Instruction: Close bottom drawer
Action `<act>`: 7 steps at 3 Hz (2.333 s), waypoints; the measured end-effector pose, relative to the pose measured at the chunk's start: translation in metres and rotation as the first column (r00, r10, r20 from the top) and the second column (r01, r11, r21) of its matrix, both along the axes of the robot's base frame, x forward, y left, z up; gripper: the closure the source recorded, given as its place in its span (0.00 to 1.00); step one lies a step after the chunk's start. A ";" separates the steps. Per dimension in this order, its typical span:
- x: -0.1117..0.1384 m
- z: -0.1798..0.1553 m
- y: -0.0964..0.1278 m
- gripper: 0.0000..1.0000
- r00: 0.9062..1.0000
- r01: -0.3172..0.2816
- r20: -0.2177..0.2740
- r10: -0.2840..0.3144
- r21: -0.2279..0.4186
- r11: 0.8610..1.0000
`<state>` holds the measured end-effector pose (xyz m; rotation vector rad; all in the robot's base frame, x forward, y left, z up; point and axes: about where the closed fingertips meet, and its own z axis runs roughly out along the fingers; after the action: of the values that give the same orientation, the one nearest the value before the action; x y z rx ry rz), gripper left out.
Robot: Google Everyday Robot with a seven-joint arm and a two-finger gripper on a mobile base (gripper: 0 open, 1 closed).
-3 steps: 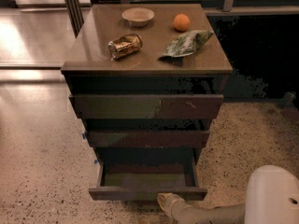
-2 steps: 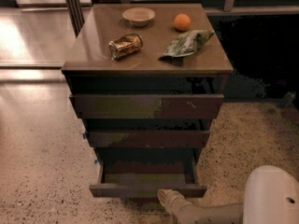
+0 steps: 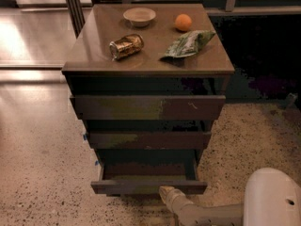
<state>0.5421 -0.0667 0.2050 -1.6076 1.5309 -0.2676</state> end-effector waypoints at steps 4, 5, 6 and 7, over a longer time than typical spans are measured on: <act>0.062 0.023 -0.017 1.00 0.988 0.040 0.150 -0.040 0.003 0.999; 0.062 0.020 -0.015 1.00 0.995 0.046 0.092 -0.046 -0.006 0.999; 0.061 0.013 -0.016 1.00 0.997 0.079 0.009 -0.079 -0.001 0.997; 0.065 0.004 -0.017 1.00 0.992 0.107 -0.068 -0.104 0.031 0.994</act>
Offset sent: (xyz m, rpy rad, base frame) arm 0.0805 -0.0257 0.0287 -0.0022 -0.2023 -0.0508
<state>0.6070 -0.0834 0.2088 -1.5243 1.6651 -0.2470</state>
